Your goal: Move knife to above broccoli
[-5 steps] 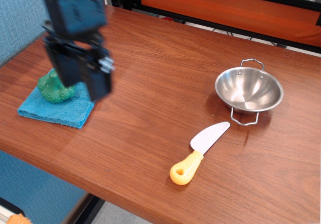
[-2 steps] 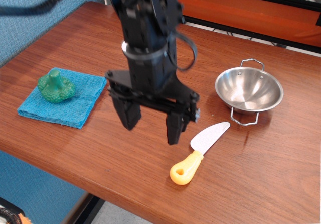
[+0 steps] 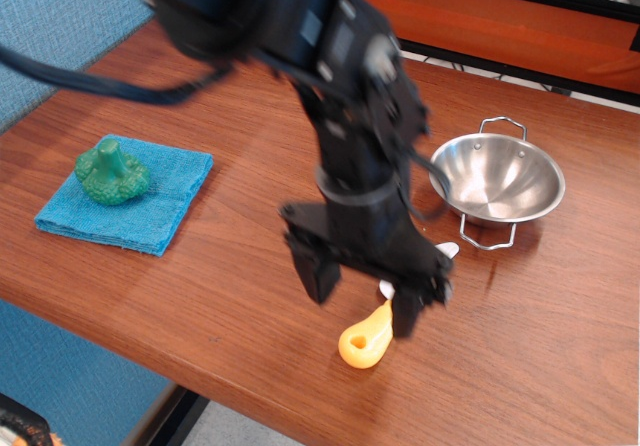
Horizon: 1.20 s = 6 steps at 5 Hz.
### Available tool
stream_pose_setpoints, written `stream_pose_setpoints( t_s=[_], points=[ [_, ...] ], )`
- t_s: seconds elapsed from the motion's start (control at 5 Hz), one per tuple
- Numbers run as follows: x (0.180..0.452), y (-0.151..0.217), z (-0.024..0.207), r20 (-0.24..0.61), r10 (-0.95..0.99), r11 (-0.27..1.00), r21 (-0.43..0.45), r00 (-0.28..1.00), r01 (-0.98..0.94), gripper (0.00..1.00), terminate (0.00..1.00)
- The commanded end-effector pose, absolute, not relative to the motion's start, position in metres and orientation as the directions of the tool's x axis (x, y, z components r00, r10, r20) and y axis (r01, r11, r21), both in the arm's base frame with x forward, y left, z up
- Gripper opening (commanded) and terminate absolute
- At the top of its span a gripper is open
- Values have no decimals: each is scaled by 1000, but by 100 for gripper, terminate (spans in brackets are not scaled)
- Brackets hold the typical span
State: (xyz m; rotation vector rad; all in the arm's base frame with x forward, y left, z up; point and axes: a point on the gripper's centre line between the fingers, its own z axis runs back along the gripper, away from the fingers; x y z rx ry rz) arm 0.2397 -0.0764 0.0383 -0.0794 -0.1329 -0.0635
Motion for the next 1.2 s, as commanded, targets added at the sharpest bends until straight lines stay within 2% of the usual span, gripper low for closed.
stream_pose_setpoints(
  t_s=[0.0,0.4,0.6,0.8,1.0],
  points=[
    [259,-94,20,139,-117,992,-22,983,121,100,0],
    [261,-87,5,104,-111,993,-28,988,115,100,0],
    [260,-88,5,92,-118,990,-67,989,124,0,0],
    [257,-82,13,76,-101,991,-84,992,107,0,0],
    [257,-75,25,44,-63,996,-54,997,65,0,0]
  ],
)
